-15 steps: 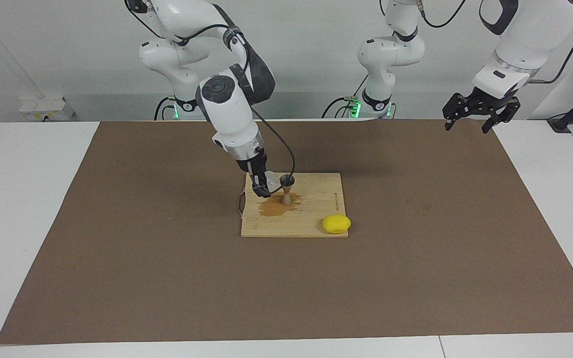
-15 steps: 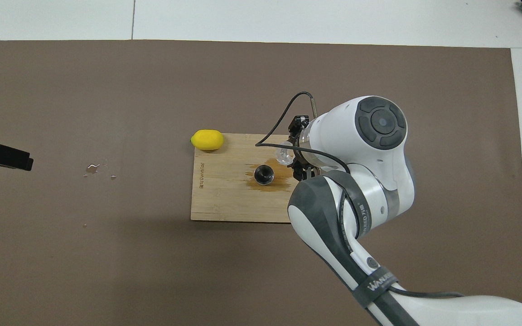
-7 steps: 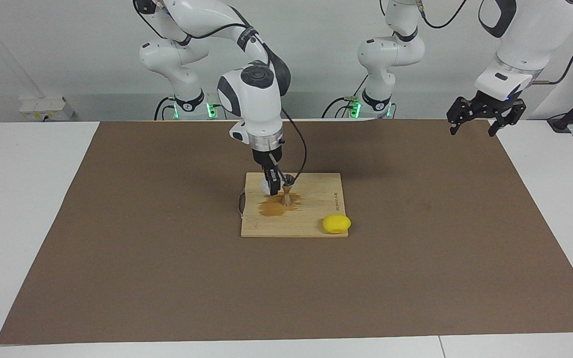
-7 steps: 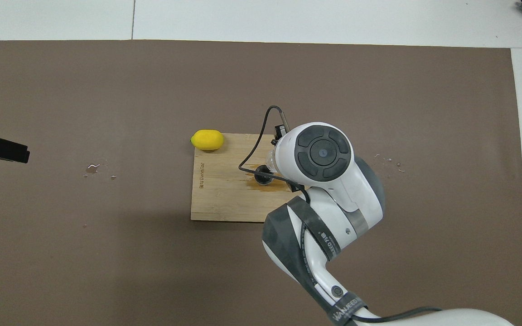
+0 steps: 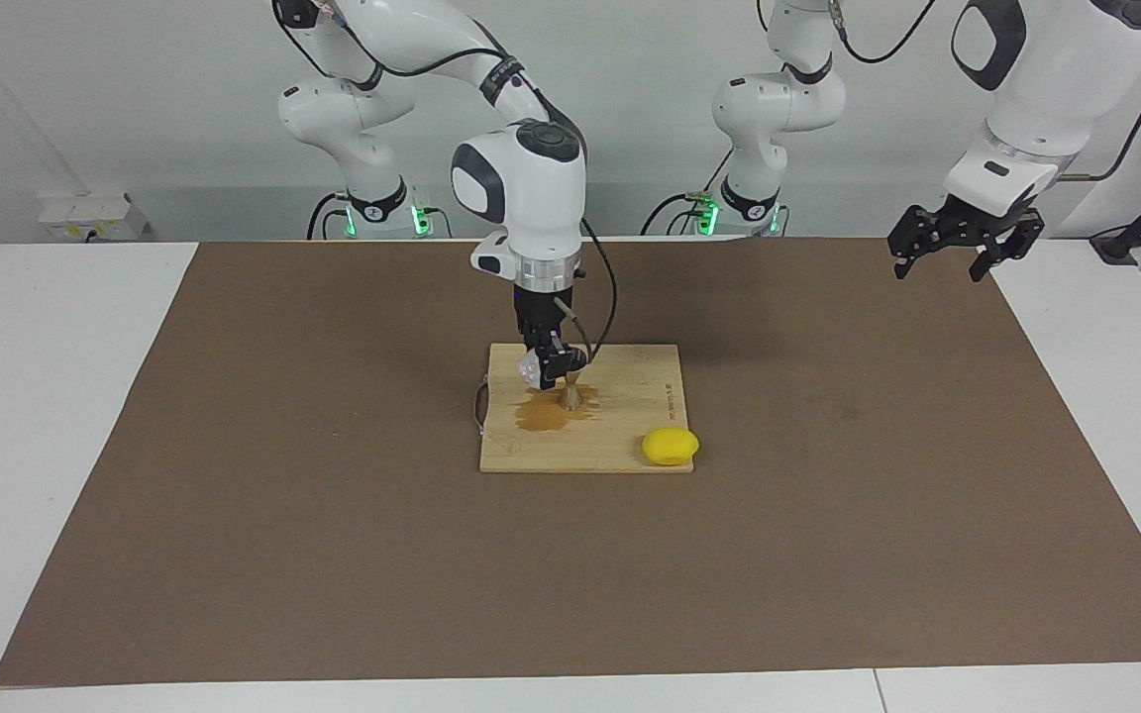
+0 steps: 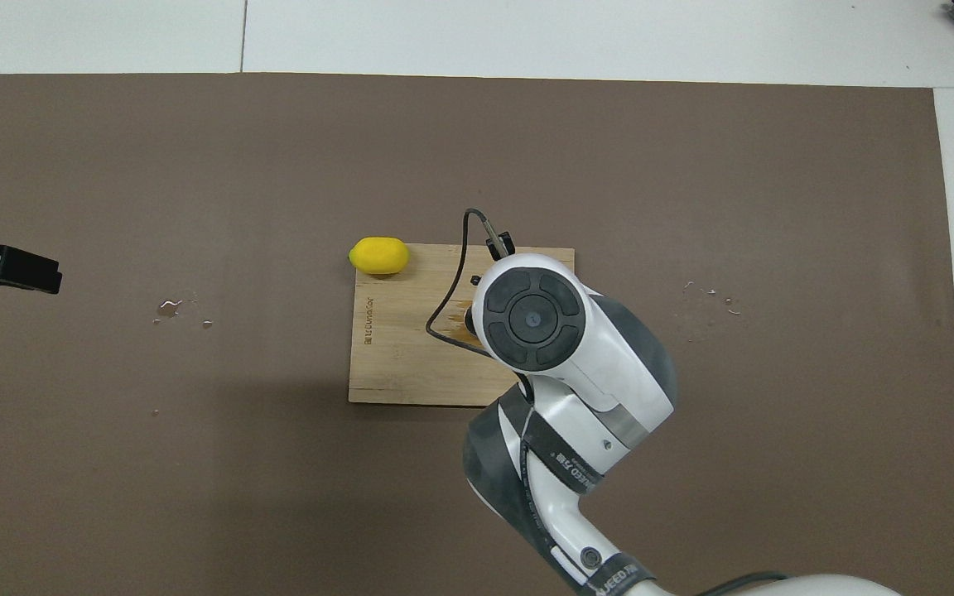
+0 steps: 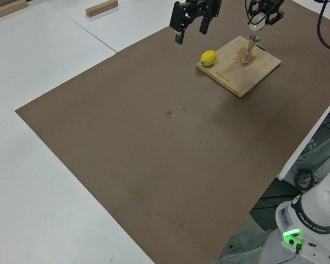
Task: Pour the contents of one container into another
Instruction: 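Tilt the clear glass with the right gripper to pour into the cup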
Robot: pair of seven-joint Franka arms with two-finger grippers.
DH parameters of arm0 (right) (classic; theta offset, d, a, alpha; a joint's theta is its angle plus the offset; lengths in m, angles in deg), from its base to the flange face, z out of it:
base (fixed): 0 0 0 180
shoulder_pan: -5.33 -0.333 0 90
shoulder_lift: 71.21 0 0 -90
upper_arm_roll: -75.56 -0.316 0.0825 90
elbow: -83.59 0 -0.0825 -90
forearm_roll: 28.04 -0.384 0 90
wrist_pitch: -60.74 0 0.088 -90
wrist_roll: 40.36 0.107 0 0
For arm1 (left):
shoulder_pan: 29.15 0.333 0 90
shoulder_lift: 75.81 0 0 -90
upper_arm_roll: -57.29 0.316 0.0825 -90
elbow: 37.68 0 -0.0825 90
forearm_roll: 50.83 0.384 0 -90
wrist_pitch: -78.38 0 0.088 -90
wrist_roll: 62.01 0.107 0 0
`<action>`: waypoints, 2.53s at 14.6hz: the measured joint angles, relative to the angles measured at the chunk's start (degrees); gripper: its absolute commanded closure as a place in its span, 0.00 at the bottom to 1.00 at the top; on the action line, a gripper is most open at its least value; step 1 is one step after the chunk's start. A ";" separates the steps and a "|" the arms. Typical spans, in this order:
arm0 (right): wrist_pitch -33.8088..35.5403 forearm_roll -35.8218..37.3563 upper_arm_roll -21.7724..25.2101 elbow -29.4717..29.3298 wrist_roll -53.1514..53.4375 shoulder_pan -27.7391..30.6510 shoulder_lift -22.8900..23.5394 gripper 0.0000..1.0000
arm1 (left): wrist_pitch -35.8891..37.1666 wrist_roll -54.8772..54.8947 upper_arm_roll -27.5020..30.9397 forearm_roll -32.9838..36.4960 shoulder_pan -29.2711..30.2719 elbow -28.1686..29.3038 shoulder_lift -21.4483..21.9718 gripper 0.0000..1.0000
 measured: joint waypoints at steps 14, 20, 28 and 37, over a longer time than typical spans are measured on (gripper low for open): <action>1.82 8.18 -0.01 0.18 0.00 -2.28 0.49 1.00 | 0.00 -0.07 -0.08 0.00 -0.13 0.00 0.00 0.00; 1.94 9.53 0.00 0.18 0.00 -2.33 0.49 1.00 | 0.06 -0.07 -0.04 0.00 -0.26 0.02 0.00 0.00; 1.96 9.55 -0.16 0.17 -0.10 -2.37 0.49 1.00 | 0.08 -0.07 0.29 0.00 -0.26 0.34 0.00 0.00; 1.96 1.55 -0.03 -0.42 -0.81 -1.93 0.49 1.00 | 0.08 -0.07 0.29 0.00 -0.26 0.34 0.00 0.00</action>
